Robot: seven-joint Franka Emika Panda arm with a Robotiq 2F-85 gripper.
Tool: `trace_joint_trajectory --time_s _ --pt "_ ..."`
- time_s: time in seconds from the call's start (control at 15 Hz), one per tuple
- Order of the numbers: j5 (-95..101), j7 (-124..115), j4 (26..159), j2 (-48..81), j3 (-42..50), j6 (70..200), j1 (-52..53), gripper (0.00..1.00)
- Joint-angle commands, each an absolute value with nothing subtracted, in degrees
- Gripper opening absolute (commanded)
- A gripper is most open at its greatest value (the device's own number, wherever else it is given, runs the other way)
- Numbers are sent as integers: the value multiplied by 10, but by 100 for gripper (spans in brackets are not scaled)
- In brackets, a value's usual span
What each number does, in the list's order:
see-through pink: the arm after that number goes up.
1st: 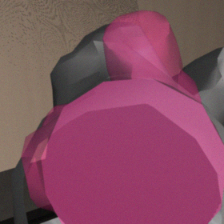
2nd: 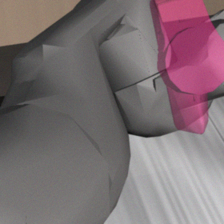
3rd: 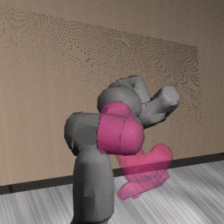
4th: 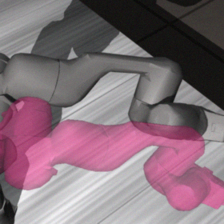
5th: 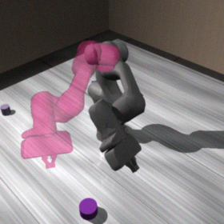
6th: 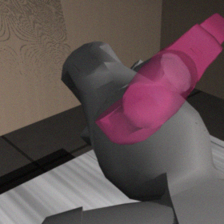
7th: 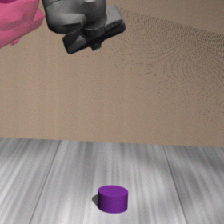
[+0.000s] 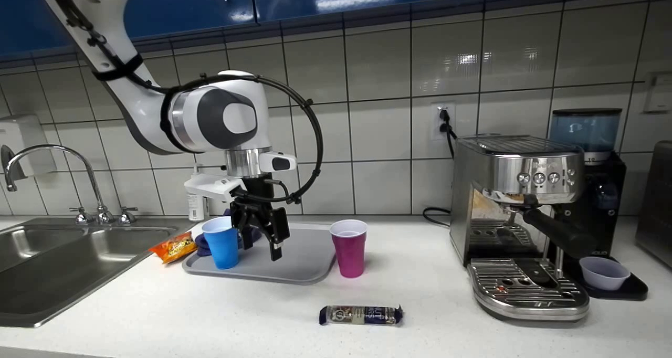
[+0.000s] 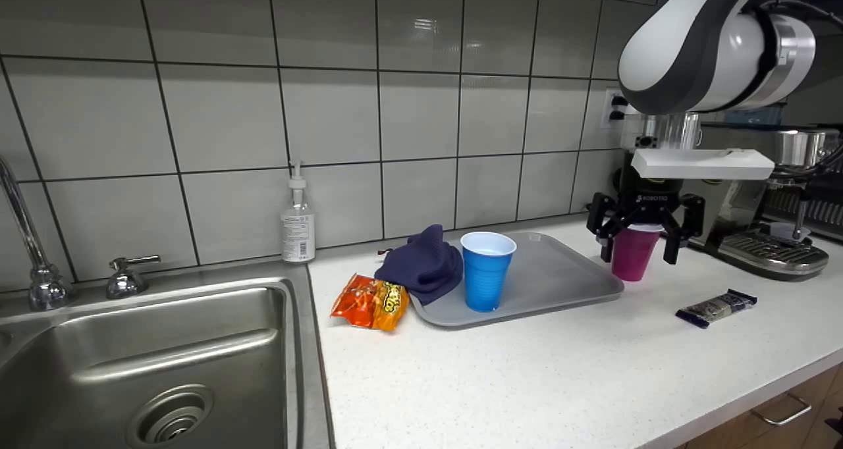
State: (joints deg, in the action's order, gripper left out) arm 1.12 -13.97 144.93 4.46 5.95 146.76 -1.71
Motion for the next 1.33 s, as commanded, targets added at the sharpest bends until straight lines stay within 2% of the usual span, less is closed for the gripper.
trace_joint_trajectory --time_s 0.0,0.73,1.27 --pt "30 -166 1445 49 58 1471 -21 100" --pt "6 -261 1428 83 96 1459 -39 100" --pt "-43 -316 1372 156 134 1447 -59 100"
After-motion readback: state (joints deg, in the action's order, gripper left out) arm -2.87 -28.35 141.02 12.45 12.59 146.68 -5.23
